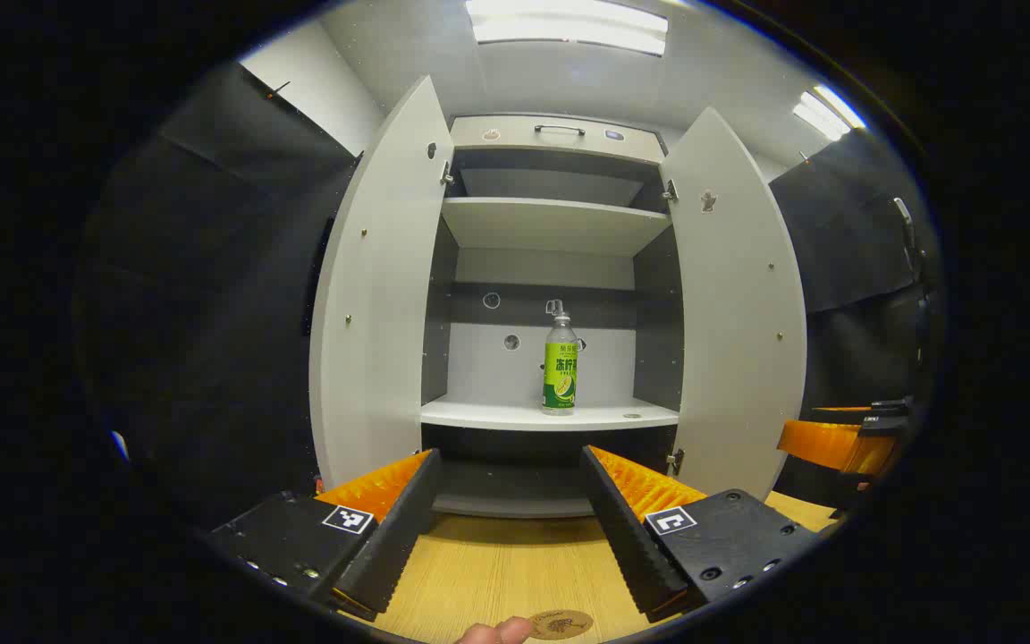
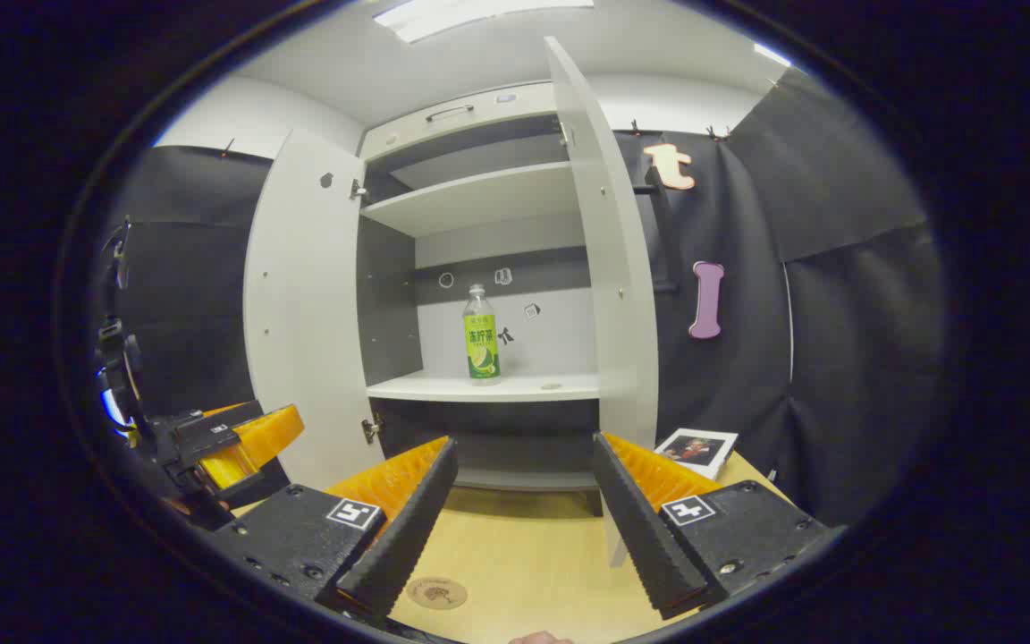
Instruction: Grasp the bottle in the cabinet with the left hand and place it on the coaster, then close the right door with the right hand and the left door with the left hand.
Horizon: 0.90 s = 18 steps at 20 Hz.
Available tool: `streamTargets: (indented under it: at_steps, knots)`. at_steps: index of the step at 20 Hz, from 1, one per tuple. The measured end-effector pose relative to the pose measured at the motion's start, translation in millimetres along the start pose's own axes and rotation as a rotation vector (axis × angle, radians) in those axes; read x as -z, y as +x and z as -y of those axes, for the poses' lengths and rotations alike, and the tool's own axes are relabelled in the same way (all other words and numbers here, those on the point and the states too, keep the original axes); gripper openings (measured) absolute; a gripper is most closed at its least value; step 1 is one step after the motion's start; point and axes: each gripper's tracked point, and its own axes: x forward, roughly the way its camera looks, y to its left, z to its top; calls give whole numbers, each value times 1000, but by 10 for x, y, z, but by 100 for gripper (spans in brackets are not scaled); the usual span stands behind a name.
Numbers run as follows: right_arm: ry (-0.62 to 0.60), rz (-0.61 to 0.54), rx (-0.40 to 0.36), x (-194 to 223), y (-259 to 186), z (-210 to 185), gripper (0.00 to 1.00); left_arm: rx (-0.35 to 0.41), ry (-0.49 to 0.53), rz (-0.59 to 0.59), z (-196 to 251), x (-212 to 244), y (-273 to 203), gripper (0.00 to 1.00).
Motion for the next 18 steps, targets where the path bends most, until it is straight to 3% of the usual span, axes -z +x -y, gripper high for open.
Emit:
streamTargets:
  at_steps: [1, 3, 10, 11, 14, 18]
  knots:
    - [-7, 4, 11, -9, 0, 8, 96, 10, 8, 2, 19, -9, 9, 94]
    - [-3, 10, 16, 1, 28, 0, 100, 25, 21, 12, 21, -27, 45, 94]
    - [12, 4, 25, 20, 123, -5, 96, 33, 0, 36, -32, -131, 177, 94]
    - [10, 5, 26, 11, 131, -9, 100, 34, -5, 40, -36, -150, 180, 94]
    - [7, 11, 35, -14, 128, -23, 96, 43, -19, 46, -38, -194, 200, 95]
    - [5, 9, 46, -16, 122, -22, 99, 51, -38, 44, -26, -190, 220, 94]
